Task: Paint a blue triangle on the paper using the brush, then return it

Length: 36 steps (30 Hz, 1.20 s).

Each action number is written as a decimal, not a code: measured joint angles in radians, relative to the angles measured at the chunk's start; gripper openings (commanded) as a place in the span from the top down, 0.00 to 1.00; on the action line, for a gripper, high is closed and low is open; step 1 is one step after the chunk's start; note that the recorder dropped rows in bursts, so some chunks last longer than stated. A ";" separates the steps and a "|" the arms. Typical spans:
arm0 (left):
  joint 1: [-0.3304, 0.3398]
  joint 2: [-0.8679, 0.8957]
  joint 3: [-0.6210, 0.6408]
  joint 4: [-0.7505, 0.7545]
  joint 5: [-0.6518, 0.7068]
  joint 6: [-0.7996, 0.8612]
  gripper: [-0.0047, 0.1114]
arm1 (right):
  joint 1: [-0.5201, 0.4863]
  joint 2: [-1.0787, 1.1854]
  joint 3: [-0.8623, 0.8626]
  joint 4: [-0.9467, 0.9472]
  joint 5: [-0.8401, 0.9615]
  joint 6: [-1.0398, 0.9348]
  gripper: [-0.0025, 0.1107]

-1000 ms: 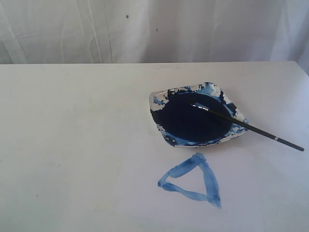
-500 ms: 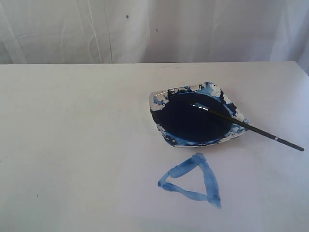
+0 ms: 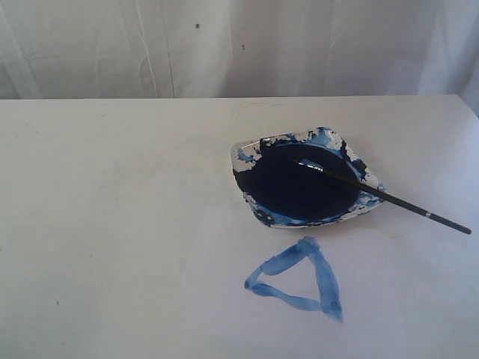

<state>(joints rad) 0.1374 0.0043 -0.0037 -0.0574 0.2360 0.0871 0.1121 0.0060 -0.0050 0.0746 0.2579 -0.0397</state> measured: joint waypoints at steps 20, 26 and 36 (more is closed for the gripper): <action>0.000 0.000 0.000 0.000 0.000 0.000 0.96 | -0.038 0.000 0.000 0.021 0.106 -0.022 0.98; 0.000 0.000 0.000 0.000 0.000 0.000 0.96 | -0.047 0.000 0.000 0.023 0.106 -0.022 0.98; 0.000 0.000 0.000 0.000 0.000 0.000 0.96 | 0.039 0.000 0.000 0.023 0.106 -0.038 0.98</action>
<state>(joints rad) 0.1374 0.0043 -0.0037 -0.0574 0.2360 0.0871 0.1510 0.0060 -0.0050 0.0973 0.3638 -0.0774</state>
